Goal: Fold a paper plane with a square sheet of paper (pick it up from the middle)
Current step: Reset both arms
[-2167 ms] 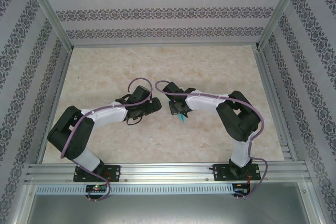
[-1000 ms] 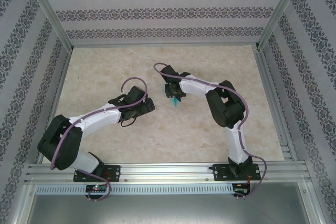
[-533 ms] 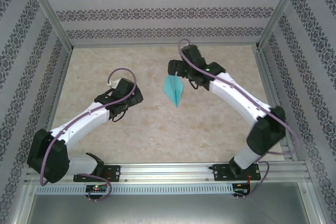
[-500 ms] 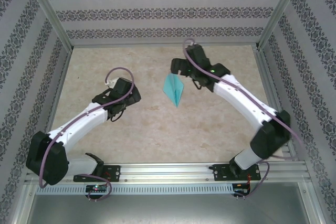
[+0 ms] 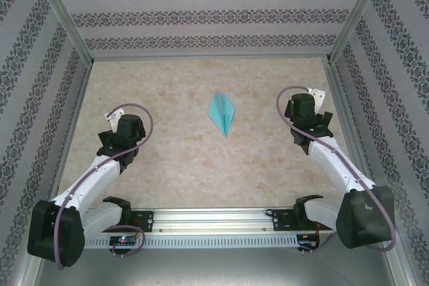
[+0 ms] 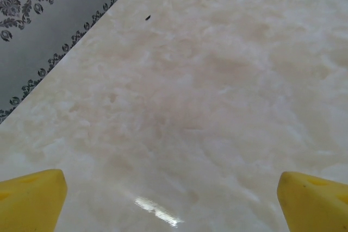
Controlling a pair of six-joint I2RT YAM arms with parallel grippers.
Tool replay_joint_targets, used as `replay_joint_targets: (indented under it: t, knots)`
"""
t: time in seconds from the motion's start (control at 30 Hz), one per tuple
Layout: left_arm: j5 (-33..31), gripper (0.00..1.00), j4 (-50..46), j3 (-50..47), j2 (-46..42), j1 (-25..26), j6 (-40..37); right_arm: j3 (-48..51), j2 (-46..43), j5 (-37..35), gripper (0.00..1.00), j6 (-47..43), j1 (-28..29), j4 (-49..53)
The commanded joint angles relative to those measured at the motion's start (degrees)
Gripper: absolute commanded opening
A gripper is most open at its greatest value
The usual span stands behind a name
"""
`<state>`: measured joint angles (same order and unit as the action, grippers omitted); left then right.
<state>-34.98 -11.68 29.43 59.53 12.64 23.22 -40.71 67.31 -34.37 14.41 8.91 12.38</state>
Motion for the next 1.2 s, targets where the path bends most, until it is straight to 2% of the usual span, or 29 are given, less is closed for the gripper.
replay_joint_targets:
  t: [0.0, 0.1, 0.27, 0.43, 0.63, 0.7, 0.83, 1.07, 1.17]
  knots:
    - [2.8, 1.00, 14.7, -1.5, 0.3, -3.6, -8.5, 2.9, 2.9, -1.4, 0.98, -5.2, -2.9, -12.6]
    - [9.3, 1.00, 23.2, -4.6, 2.1, -6.4, -11.8, 6.5, 4.8, 1.7, 0.98, -6.8, -4.5, -21.4]
    - [17.5, 1.00, 39.4, -8.1, 9.2, -7.7, -18.7, 12.5, 8.1, 8.8, 0.98, -11.0, -5.2, -39.8]
    - [24.9, 1.00, 53.8, -10.5, 16.0, -8.2, -21.2, 14.1, 12.6, 13.8, 0.98, -13.2, -5.6, -48.9]
    - [28.6, 1.00, 60.4, -9.2, 23.7, -9.5, -22.5, 16.3, 16.3, 19.9, 0.98, -11.9, -8.6, -57.0]
    - [28.8, 1.00, 60.5, -8.3, 25.7, -9.5, -22.7, 16.6, 15.6, 21.6, 0.98, -12.1, -8.9, -56.0]
    - [29.2, 1.00, 60.7, -7.2, 28.3, -9.5, -22.7, 18.8, 18.4, 24.2, 0.98, -13.3, -8.9, -62.9]
    - [29.2, 1.00, 61.2, -6.8, 29.8, -9.3, -23.0, 18.6, 18.7, 24.9, 0.98, -13.6, -8.9, -62.8]
    - [26.5, 1.00, 60.7, -6.6, 29.9, -8.3, -23.4, 18.7, 18.7, 24.9, 0.98, -13.6, -8.9, -62.7]
